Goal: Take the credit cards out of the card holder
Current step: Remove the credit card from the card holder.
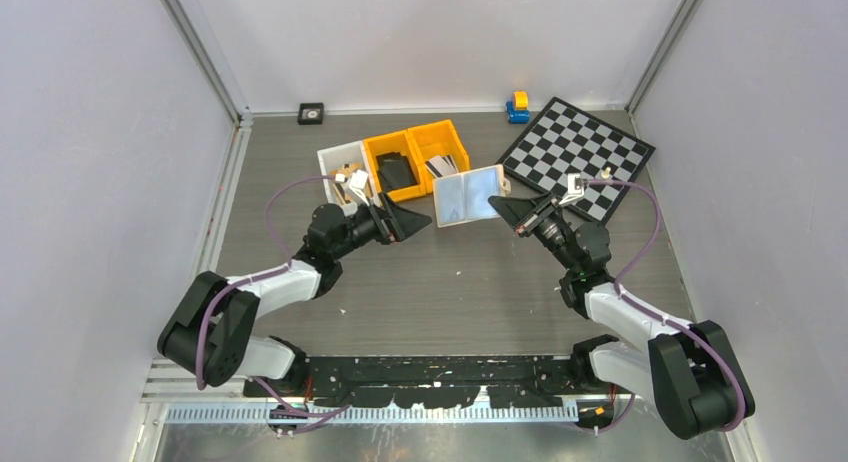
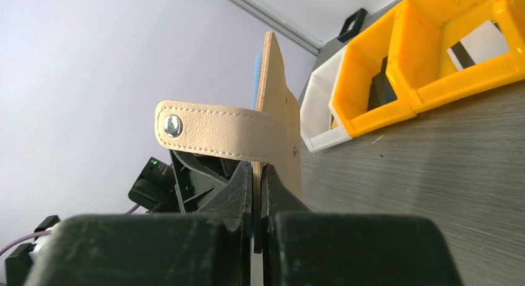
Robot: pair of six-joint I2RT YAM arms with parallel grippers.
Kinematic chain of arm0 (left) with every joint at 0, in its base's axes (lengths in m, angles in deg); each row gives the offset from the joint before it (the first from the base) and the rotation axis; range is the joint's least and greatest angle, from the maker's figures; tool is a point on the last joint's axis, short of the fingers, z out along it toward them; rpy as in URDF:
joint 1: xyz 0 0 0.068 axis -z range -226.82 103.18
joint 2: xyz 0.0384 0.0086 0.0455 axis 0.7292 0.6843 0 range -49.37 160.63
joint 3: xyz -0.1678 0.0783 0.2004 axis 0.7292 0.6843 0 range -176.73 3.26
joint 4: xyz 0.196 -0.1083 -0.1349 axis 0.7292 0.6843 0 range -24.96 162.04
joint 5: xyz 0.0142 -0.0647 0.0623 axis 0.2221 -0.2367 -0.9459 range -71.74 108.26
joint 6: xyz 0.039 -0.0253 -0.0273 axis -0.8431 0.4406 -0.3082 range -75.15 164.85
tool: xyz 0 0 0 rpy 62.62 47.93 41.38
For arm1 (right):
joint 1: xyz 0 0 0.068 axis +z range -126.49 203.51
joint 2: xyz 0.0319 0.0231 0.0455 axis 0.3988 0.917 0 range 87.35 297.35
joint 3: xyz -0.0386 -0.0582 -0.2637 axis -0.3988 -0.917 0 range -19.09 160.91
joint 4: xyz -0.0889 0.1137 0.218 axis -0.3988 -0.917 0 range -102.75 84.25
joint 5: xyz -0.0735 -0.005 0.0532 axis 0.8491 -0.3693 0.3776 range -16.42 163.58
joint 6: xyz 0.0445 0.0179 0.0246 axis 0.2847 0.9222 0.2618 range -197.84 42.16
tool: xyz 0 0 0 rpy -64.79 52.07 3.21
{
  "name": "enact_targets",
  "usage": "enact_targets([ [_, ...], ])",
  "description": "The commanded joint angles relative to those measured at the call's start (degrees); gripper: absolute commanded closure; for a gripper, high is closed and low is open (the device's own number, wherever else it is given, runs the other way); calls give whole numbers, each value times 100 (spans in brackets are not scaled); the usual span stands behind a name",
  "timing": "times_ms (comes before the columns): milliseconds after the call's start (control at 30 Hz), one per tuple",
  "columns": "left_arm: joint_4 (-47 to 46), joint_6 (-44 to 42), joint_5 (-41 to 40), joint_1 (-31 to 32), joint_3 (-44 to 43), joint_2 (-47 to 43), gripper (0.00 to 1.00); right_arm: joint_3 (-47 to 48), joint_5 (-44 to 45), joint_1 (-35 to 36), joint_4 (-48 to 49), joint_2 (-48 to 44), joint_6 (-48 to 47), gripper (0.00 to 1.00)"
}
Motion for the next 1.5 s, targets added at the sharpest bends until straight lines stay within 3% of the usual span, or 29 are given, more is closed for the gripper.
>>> enact_targets([
  [0,-823,201,370,-15,-26,124,8,19,-262,-10,831,-52,196,99],
  [367,-1193,344,617,55,-73,153,14,23,-518,-9,1234,-159,616,100],
  [700,-1581,541,988,54,-252,372,32,53,-710,-11,1890,361,979,99],
  [967,-2559,1063,1228,46,-292,894,36,86,-848,-3,2409,880,1255,99],
  [1067,-2848,1212,1436,38,-382,1049,44,98,-869,-5,2462,955,1273,99],
  [1333,-2624,1011,1474,29,-353,742,59,134,-766,-3,1984,1232,862,100],
  [1467,-2539,965,1449,24,-332,674,72,183,-784,-2,1997,1517,865,100],
])
